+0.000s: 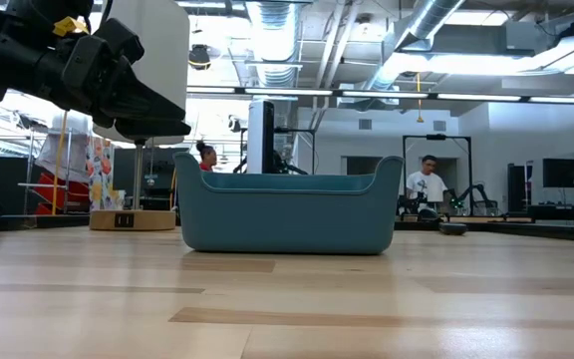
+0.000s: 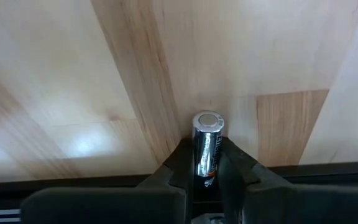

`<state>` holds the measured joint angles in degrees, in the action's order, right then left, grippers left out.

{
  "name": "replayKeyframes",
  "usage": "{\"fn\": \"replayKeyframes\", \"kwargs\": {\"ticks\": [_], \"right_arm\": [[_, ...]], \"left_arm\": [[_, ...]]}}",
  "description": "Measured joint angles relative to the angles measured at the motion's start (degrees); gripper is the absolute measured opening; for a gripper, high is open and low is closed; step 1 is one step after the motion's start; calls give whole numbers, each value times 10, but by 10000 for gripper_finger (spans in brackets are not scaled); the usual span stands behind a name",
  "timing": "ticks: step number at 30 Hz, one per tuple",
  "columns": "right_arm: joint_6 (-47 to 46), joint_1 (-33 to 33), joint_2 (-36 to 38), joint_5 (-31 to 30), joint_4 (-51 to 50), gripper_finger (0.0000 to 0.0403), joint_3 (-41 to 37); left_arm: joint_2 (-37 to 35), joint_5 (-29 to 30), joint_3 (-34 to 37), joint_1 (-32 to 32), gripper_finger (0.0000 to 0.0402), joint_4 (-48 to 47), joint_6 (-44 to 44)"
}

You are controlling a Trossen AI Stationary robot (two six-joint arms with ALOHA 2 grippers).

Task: Sort batteries
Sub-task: Put the silver battery into the blue bin

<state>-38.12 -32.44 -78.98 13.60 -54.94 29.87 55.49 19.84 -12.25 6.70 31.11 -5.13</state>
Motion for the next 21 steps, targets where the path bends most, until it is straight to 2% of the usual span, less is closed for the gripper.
{"fn": "replayKeyframes", "kwargs": {"ticks": [7,17,21], "right_arm": [[9,11,6,-6,6,64,0],[-21,12,83,-76,-4,63,-2],[-23,20,107,-82,-9,63,-2]], "left_arm": [[0,0,0,0,294,0,0],[0,0,0,0,294,0,4],[0,0,0,0,294,0,4]]}}
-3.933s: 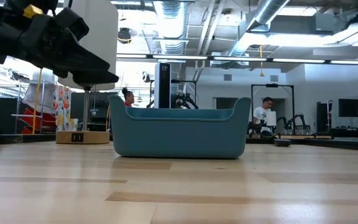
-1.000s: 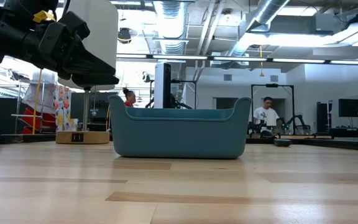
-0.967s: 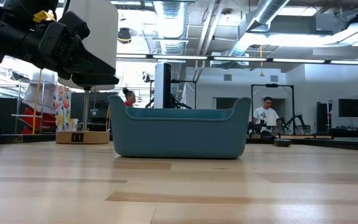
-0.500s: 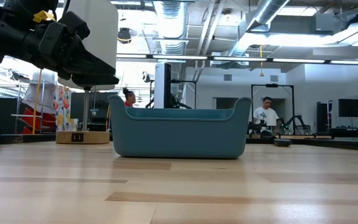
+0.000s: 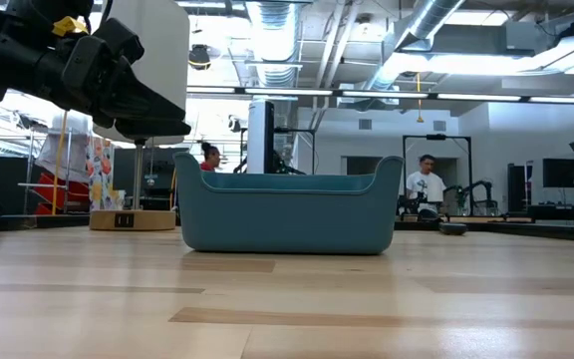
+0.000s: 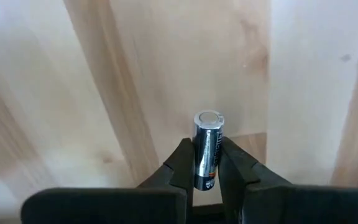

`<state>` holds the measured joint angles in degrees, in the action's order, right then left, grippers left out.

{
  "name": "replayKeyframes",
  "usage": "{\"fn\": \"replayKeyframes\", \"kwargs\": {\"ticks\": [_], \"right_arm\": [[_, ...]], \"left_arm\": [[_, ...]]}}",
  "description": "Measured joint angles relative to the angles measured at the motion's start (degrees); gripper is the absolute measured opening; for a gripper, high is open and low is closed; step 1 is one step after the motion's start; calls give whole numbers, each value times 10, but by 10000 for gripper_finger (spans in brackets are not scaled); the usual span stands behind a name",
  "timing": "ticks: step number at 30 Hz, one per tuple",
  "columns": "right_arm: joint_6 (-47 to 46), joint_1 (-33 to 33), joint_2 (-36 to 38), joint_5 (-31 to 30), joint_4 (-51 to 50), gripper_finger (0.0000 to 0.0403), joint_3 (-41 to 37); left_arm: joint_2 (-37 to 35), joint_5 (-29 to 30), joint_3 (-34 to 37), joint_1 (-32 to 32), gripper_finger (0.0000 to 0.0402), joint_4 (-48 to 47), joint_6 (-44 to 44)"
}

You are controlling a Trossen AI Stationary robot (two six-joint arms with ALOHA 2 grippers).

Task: Sort batteries
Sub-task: Put the silver battery into the blue bin

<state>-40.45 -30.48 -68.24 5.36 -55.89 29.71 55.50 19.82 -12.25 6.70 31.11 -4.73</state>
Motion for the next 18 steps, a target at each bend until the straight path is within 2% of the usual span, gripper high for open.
{"fn": "replayKeyframes", "kwargs": {"ticks": [11,18], "right_arm": [[-5,23,69,-36,-2,63,7],[7,39,119,-129,11,63,50]], "left_arm": [[0,0,0,0,294,0,-6],[0,0,0,0,294,0,-21]]}}
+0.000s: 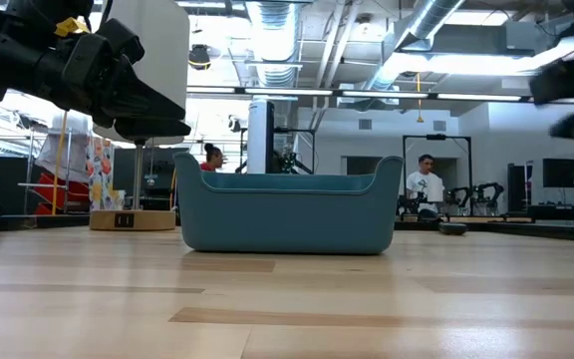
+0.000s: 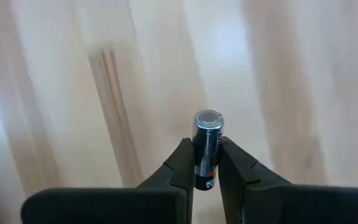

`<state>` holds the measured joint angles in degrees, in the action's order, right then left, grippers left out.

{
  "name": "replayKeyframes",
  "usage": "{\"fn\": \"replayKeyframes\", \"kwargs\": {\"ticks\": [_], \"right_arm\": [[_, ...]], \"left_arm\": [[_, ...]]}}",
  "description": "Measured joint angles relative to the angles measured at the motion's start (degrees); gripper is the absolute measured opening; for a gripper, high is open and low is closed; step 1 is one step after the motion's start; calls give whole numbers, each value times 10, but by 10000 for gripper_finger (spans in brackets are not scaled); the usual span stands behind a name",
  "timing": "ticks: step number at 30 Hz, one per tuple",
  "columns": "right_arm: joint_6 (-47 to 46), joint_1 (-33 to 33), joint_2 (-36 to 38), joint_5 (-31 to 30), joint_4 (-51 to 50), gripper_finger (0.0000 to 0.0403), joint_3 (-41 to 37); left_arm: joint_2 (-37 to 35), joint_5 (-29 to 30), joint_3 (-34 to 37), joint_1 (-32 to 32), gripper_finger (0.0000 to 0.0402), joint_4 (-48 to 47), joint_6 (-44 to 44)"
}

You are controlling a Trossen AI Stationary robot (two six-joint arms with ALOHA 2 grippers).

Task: Sort batteries
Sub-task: Put the silver battery into the blue bin

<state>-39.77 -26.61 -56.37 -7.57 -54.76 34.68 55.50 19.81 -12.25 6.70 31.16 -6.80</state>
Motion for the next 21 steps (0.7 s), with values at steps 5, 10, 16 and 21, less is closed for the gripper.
{"fn": "replayKeyframes", "kwargs": {"ticks": [5,10,16,21], "right_arm": [[28,12,28,-67,73,63,14],[94,28,35,-120,200,63,15],[210,67,6,-136,398,64,15],[293,91,-58,-138,594,64,15]], "left_arm": [[0,0,0,0,294,0,-10],[0,0,0,0,294,0,-17],[0,0,0,0,294,0,-42],[0,0,0,0,294,-1,-52]]}}
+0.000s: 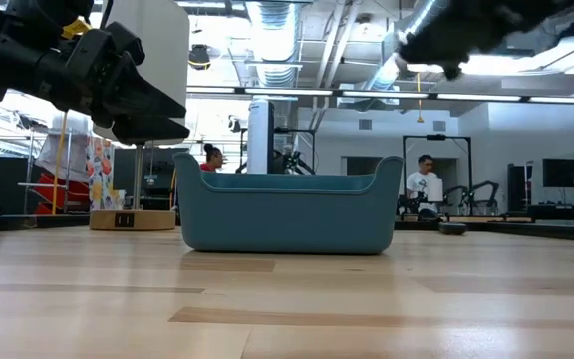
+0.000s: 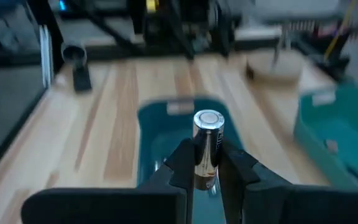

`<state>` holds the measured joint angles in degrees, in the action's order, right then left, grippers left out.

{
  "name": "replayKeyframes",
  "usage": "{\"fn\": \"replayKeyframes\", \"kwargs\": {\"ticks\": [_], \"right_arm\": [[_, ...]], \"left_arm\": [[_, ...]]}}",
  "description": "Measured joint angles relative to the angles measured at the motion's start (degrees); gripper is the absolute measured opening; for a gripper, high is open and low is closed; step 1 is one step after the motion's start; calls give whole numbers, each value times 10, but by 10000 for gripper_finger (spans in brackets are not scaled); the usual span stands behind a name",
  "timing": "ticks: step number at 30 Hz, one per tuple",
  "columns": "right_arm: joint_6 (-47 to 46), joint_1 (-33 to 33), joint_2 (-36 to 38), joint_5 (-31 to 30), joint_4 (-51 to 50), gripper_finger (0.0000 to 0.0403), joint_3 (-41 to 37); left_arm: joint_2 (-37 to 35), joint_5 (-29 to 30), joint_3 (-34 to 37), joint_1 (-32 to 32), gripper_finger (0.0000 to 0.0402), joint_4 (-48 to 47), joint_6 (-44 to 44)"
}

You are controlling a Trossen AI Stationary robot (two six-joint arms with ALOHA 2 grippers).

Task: Sort batteries
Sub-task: Put the silver battery into the blue bin, then return to Home Position

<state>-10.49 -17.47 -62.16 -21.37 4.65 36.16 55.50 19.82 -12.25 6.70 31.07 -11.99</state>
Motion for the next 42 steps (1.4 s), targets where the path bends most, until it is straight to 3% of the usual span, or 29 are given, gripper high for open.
{"fn": "replayKeyframes", "kwargs": {"ticks": [9,13,19,23,27,32,38,42], "right_arm": [[17,21,-152,21,243,67,1],[4,35,-211,37,263,92,22],[10,58,-281,60,265,167,63],[31,64,-296,64,292,210,65],[55,63,-286,64,321,220,59],[89,41,-233,50,389,168,1],[136,7,-109,-8,456,30,-123],[151,-8,-13,-12,461,13,-199]], "left_arm": [[0,0,0,0,294,-1,-8],[0,0,0,0,294,0,2],[0,0,0,0,294,2,9],[0,2,0,2,294,8,4],[-7,32,0,18,289,39,28],[-33,63,0,52,236,33,46],[-104,137,0,132,93,1,111],[-165,150,0,160,12,-78,117]]}}
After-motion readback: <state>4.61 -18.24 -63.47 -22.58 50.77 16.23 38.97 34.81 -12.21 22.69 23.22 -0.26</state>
